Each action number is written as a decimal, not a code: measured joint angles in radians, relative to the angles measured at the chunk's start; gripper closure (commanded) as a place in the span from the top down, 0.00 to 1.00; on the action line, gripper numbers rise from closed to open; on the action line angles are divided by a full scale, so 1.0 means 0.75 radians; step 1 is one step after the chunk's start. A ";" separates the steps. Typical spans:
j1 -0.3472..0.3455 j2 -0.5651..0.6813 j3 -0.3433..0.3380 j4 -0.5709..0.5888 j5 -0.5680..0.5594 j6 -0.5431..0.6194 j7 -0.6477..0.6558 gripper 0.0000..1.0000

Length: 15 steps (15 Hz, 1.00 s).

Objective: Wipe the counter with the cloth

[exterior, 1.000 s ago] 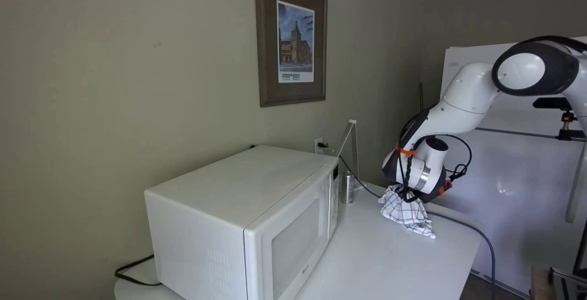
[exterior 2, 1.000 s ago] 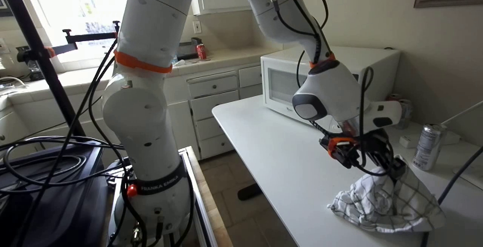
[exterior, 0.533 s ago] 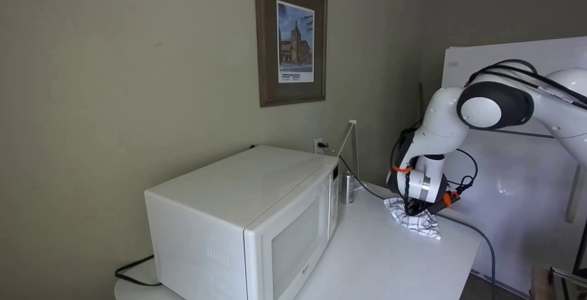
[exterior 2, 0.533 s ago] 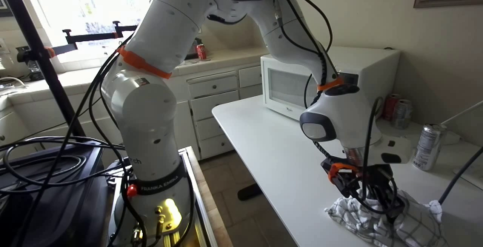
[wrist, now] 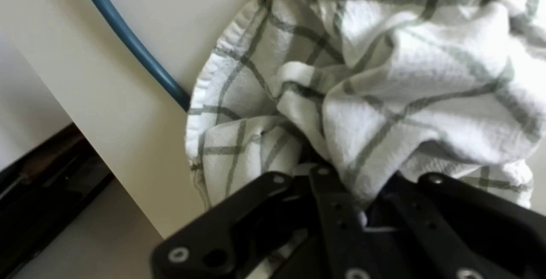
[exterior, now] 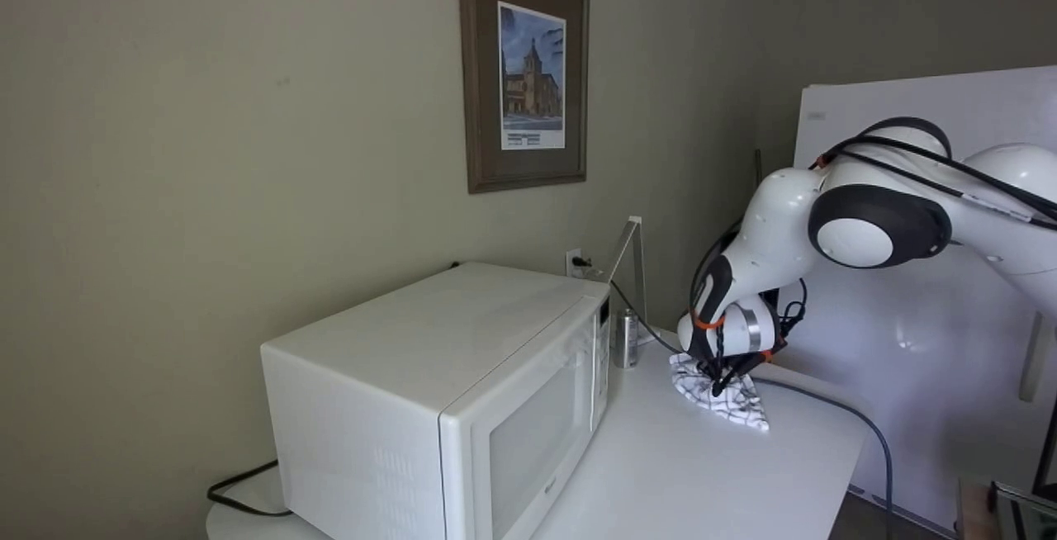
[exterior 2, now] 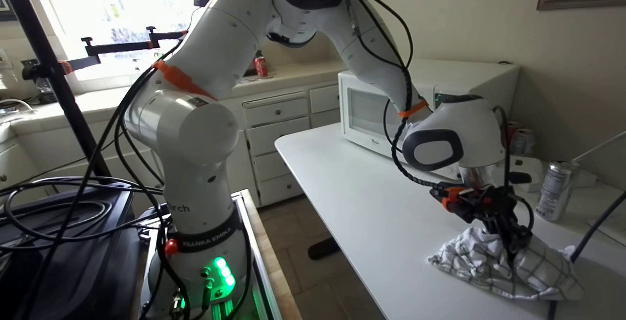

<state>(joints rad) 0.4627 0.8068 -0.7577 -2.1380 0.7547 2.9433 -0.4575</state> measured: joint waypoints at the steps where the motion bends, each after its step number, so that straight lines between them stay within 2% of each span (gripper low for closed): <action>1: -0.049 -0.021 0.060 0.032 -0.109 0.039 0.057 0.03; 5: -0.271 -0.053 0.302 0.133 -0.538 0.144 0.288 0.03; 8: -0.351 -0.056 0.350 0.165 -0.745 0.100 0.437 0.03; 12: -0.367 -0.105 0.357 0.201 -0.912 -0.151 0.579 0.03; 15: -0.397 -0.188 0.429 0.193 -1.008 -0.407 0.608 0.03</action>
<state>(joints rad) 0.1649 0.6662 -0.4363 -1.9929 -0.0010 2.6382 -0.0016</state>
